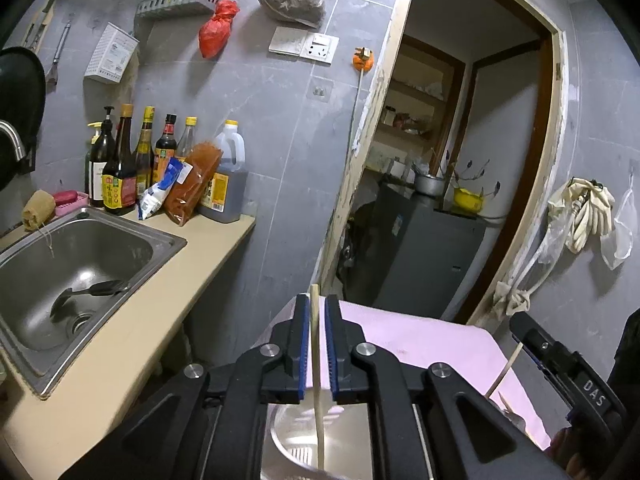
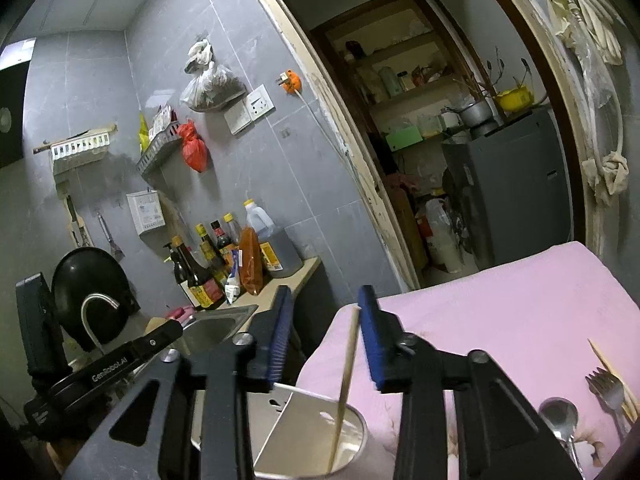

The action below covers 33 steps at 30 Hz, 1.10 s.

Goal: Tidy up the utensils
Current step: 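Open both grippers to drop the chopsticks into the holder, then move both grippers back to the remaining utensils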

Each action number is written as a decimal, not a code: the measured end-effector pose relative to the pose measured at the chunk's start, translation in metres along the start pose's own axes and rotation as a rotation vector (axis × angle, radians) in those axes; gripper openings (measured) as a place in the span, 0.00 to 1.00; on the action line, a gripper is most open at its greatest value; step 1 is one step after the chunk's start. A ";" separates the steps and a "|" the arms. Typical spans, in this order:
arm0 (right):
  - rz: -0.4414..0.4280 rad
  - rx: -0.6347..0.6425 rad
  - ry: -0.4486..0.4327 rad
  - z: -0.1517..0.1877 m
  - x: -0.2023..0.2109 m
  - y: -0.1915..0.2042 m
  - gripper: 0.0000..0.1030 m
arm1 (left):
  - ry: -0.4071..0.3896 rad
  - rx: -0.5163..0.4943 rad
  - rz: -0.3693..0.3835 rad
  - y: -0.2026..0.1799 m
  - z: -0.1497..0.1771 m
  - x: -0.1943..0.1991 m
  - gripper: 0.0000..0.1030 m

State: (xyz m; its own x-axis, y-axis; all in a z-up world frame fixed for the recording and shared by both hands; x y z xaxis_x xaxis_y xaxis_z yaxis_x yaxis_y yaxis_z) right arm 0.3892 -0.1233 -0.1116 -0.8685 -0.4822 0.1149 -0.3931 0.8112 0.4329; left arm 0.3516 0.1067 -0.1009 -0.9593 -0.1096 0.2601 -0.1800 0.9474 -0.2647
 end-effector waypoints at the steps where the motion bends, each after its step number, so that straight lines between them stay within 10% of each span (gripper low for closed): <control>1: 0.001 0.003 0.001 -0.002 0.003 0.000 0.30 | 0.004 -0.001 -0.001 -0.001 -0.001 0.002 0.16; 20: 0.200 0.146 -0.040 -0.091 0.106 -0.069 0.85 | -0.050 -0.054 0.026 -0.092 -0.025 0.053 0.90; 33: 0.302 0.277 -0.020 -0.106 0.166 -0.122 0.99 | -0.098 -0.146 0.016 -0.163 0.005 0.080 0.98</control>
State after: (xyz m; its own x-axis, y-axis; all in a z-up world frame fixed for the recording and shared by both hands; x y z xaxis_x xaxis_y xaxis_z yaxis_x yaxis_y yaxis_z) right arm 0.3245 -0.3373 -0.0503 -0.9620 -0.2044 0.1811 -0.1837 0.9750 0.1247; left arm 0.3034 -0.0580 -0.0413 -0.9797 -0.1162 0.1631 -0.1379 0.9821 -0.1286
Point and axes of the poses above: each gripper's, at about its wrist camera, not at the fingertips, and x roughly against the way its jaws point, y to its left, z to its underside, the point moved 10 cm from there along -x, roughly the way its jaws point, and after that the axes turned 8 degrees about -y, right-handed, at the moved point
